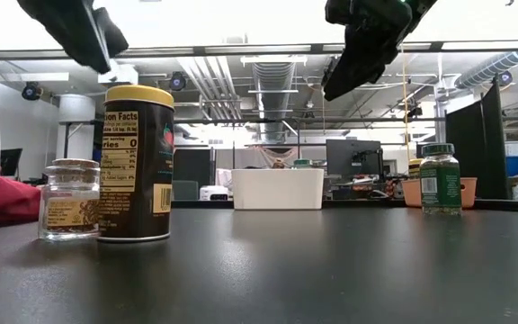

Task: Sort spices by type
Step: Put the left dark brown spice bottle into the orange bin

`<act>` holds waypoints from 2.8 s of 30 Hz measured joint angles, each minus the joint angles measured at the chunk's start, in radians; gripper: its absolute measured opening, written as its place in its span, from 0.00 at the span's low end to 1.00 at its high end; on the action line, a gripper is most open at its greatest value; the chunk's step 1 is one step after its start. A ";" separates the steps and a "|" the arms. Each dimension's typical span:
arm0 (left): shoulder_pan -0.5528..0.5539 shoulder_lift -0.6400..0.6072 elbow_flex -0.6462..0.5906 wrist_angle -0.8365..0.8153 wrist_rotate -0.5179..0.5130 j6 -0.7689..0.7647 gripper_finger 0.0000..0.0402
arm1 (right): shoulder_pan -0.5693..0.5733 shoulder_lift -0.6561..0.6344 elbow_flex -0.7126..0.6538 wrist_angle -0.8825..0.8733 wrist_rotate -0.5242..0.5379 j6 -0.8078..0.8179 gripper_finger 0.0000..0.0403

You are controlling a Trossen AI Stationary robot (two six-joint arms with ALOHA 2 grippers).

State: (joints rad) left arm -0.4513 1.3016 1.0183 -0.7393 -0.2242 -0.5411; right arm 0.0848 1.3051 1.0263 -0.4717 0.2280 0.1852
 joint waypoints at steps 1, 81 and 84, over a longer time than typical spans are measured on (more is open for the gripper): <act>-0.015 0.001 0.000 0.020 -0.005 0.000 0.00 | 0.004 0.002 -0.003 0.006 0.001 0.000 0.32; -0.090 0.088 0.017 0.191 -0.182 0.166 0.59 | 0.205 -0.006 0.180 -0.698 0.049 0.749 0.33; -0.090 0.089 0.007 0.207 -0.182 0.166 0.63 | 0.205 -0.006 0.180 -0.697 0.067 0.732 0.38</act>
State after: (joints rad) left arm -0.5415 1.3907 1.0252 -0.5322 -0.4060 -0.3751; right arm 0.2901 1.2995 1.2060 -1.1690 0.2954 0.9172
